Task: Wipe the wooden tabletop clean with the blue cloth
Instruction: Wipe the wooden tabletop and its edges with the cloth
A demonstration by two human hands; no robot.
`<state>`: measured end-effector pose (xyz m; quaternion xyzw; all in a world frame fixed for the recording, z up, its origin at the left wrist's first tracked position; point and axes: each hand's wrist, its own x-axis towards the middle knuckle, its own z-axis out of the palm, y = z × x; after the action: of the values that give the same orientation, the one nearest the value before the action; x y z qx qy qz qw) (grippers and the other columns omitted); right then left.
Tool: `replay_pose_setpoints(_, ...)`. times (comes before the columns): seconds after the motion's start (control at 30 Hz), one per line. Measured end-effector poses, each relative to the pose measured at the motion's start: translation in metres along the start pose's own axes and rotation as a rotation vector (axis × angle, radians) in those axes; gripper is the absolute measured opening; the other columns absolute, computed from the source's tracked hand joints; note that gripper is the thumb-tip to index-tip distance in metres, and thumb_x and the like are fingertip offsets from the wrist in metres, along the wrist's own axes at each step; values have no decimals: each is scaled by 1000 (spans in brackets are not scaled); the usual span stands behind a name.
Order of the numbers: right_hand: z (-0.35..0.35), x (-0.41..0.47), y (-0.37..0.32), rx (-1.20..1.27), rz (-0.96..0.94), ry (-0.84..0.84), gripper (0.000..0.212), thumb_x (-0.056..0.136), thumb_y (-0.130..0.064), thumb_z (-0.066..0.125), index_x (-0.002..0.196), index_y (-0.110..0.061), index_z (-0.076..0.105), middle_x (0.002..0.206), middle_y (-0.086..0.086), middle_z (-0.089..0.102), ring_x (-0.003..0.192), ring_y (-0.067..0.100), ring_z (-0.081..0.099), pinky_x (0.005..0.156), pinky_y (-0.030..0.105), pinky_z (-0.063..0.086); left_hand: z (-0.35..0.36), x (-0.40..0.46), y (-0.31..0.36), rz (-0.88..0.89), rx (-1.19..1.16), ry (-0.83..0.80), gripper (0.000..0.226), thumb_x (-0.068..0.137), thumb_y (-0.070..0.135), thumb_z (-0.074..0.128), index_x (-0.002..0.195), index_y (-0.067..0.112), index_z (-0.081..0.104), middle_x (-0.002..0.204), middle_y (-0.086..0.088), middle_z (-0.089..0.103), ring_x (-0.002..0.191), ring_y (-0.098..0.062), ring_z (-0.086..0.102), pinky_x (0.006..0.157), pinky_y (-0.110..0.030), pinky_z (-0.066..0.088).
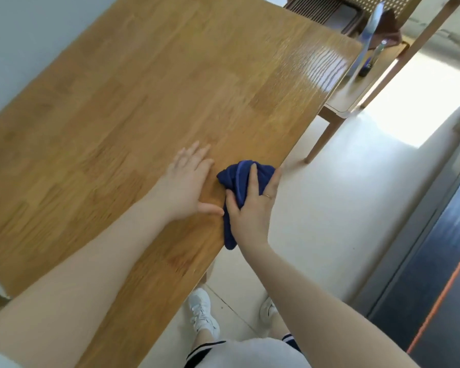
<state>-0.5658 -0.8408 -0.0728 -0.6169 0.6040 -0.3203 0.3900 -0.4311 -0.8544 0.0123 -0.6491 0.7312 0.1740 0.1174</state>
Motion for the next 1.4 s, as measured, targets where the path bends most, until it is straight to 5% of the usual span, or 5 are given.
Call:
replay_pose_setpoints(0.27,-54,161,17,61,45,155,64,87,-37,59,143,-25,32,156,6,-9,143,19,3,115,38,15,5,57,48,-137,-92,39,131,61,73,61,147,14,-18,157,-2,-16,145,-17,-9,117,-33,-5)
replay_pose_setpoints(0.67,-58,124,23,175,79,-71,85,84,-42,61,147,-31,5,154,13,-17,142,24,-2,113,35,7,-19,78,63,-178,-81,110,106,61,82,21,145,19,30,143,-1,38,134,-21,28,109,-38,24)
replay_pose_setpoints(1.0,-137,295,38,-167,158,-98,82,90,-44,53,148,-27,-2,153,13,-20,143,28,2,112,40,6,-58,201,70,-180,-135,102,74,90,59,36,149,19,16,158,-3,-8,144,-22,-8,115,-44,3)
replay_pose_setpoints(1.23,-126,273,35,-9,176,-108,81,89,-41,55,147,-33,-2,154,7,-20,143,27,0,113,37,14,-130,299,75,-199,-24,-38,107,76,54,65,150,16,-2,154,-13,-23,144,-32,-5,116,-44,7)
replay_pose_setpoints(1.4,-172,384,40,-198,94,-197,52,82,-51,60,125,-25,48,133,4,46,110,22,50,92,34,44,-132,330,69,-254,5,-85,127,64,68,65,148,9,-9,155,-17,-18,145,-32,-5,116,-41,5)
